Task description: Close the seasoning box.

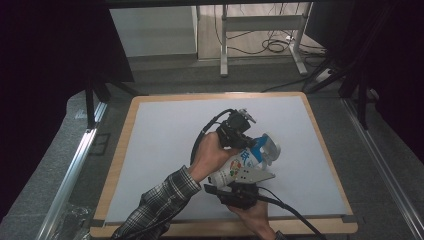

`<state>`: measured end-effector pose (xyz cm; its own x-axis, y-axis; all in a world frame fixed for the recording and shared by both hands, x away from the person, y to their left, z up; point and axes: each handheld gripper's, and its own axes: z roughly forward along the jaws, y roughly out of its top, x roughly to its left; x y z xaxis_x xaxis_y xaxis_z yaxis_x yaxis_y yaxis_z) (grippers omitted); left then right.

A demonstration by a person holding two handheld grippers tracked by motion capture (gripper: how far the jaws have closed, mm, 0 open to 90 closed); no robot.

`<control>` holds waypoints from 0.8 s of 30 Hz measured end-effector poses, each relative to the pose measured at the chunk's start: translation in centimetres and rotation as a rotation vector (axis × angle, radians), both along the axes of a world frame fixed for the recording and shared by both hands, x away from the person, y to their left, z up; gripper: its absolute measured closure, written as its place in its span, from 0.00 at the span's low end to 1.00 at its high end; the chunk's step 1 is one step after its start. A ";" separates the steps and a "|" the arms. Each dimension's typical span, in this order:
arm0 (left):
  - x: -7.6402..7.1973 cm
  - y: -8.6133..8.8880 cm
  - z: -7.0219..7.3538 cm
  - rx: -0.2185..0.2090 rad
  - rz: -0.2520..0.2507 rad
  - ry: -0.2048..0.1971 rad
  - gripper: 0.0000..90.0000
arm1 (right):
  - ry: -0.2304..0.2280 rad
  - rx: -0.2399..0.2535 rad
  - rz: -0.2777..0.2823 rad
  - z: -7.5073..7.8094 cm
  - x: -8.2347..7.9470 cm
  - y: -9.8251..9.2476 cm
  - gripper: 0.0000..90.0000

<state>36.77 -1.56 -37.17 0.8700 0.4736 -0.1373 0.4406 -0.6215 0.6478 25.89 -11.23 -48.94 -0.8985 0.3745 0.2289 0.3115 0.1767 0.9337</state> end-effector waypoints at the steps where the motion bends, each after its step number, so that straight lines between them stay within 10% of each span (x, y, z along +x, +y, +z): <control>1: 0.0 0.0 0.0 0.000 0.000 0.000 0.98 | 0.000 0.000 0.000 0.0 0.0 0.0 0.74; 24: 0.0 -0.3 0.2 0.013 -0.004 0.000 0.98 | 0.003 0.010 -0.008 0.1 0.0 0.1 0.74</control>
<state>36.82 -1.83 -37.01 0.8719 0.4716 -0.1316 0.4382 -0.6315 0.6397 25.88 -11.16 -48.82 -0.8947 0.3795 0.2357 0.3161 0.1650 0.9343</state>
